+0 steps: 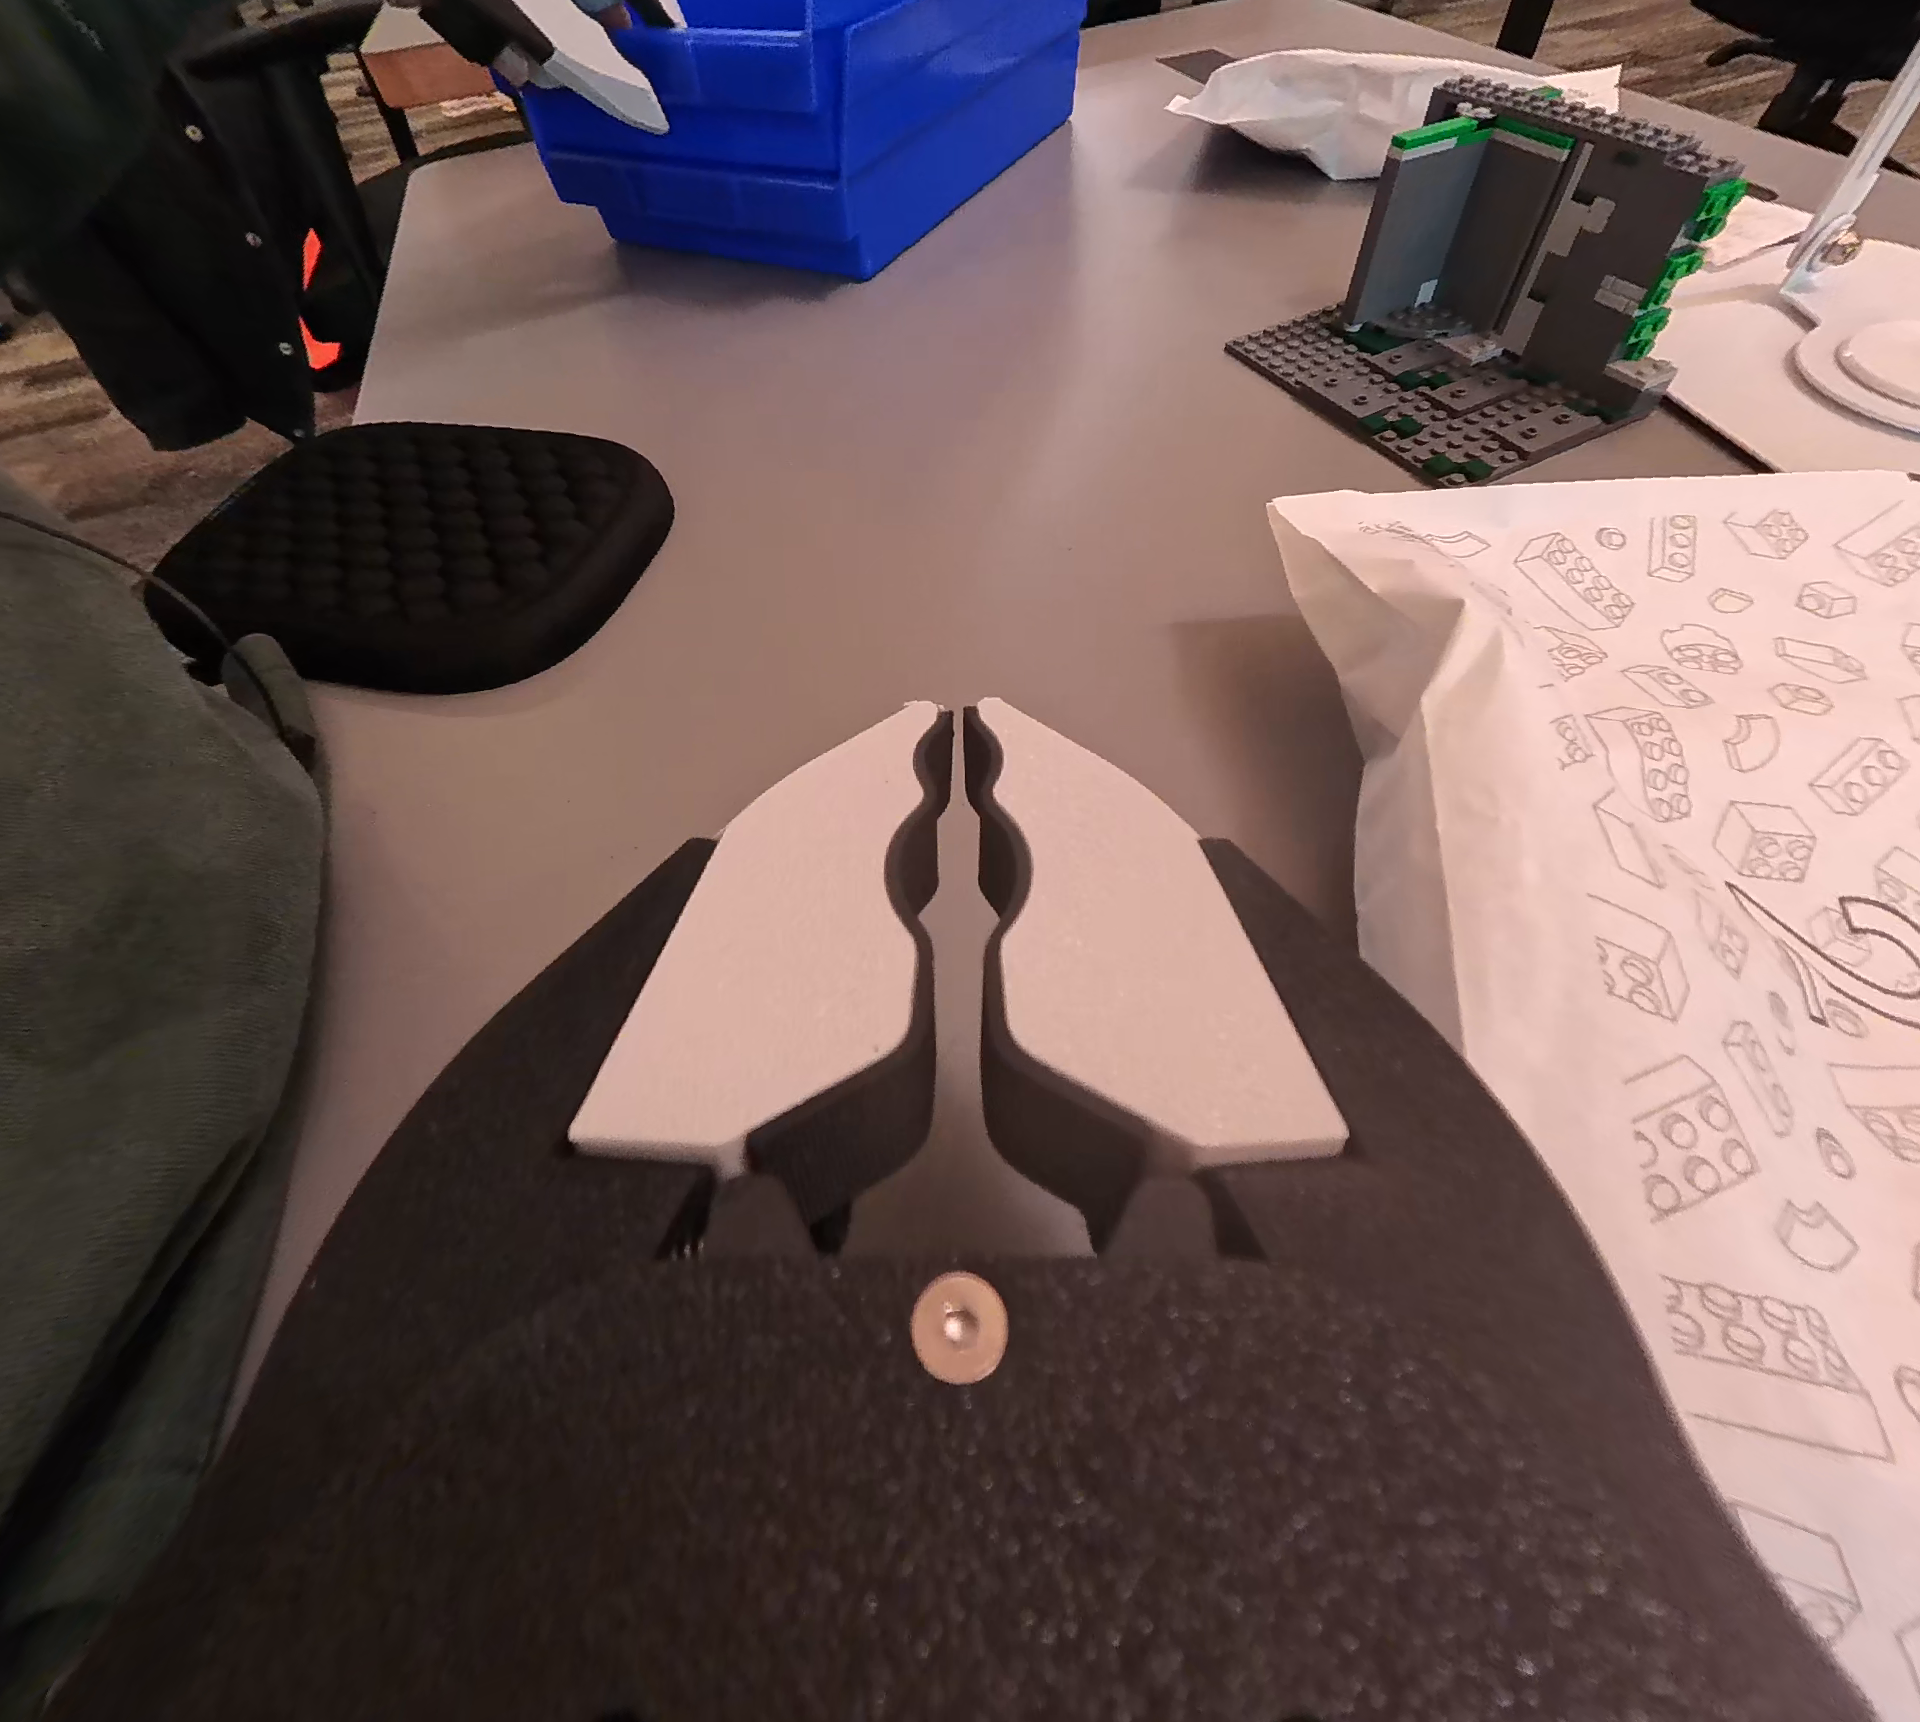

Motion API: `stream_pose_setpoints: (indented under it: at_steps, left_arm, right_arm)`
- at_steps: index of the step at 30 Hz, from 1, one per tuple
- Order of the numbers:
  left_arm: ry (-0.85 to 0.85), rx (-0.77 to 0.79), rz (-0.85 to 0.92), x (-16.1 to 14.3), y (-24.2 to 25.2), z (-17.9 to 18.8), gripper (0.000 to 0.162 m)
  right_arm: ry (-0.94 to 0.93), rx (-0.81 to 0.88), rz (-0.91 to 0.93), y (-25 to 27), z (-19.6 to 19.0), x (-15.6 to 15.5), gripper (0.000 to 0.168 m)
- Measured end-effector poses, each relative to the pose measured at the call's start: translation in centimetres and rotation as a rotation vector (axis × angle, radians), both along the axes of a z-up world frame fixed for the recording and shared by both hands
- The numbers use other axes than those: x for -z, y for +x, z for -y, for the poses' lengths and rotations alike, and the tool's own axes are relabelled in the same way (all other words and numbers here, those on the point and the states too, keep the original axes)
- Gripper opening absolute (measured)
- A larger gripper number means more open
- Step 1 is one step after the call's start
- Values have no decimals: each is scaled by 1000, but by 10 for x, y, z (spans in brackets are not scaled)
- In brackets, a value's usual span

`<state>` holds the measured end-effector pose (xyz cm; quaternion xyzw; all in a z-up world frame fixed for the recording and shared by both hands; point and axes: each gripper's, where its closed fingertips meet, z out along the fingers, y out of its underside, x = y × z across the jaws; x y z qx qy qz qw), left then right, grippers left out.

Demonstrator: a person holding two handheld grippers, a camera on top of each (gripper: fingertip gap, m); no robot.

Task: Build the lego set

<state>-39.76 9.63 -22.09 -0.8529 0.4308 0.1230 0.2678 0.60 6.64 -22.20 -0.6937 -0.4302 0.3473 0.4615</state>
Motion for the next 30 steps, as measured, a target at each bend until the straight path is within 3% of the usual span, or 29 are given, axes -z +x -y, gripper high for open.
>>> stream_pose_setpoints:
  at_steps: [6, 13, 19, 22, 25, 30]
  left_arm:
    - [55, 7, 65, -12, 12, 0, 38]
    - [263, 91, 414, -64, 99, -3, 28]
    - [284, 143, 526, -51, 176, -28, 23]
    - [301, 150, 450, -42, 200, -55, 24]
    - [296, 144, 338, -52, 207, -93, 26]
    - [193, 136, 37, -64, 173, -187, 31]
  right_arm:
    - [0, -5, -8, 0, 1, -1, 1]
    - [-1, -11, -23, 0, 2, -3, 1]
    - [8, -13, -41, 1, 4, -7, 1]
    - [9, -19, -49, 0, 7, -8, 1]
    - [8, -32, -52, -1, 9, -8, 1]
    - [10, -46, -59, -2, 13, -10, 1]
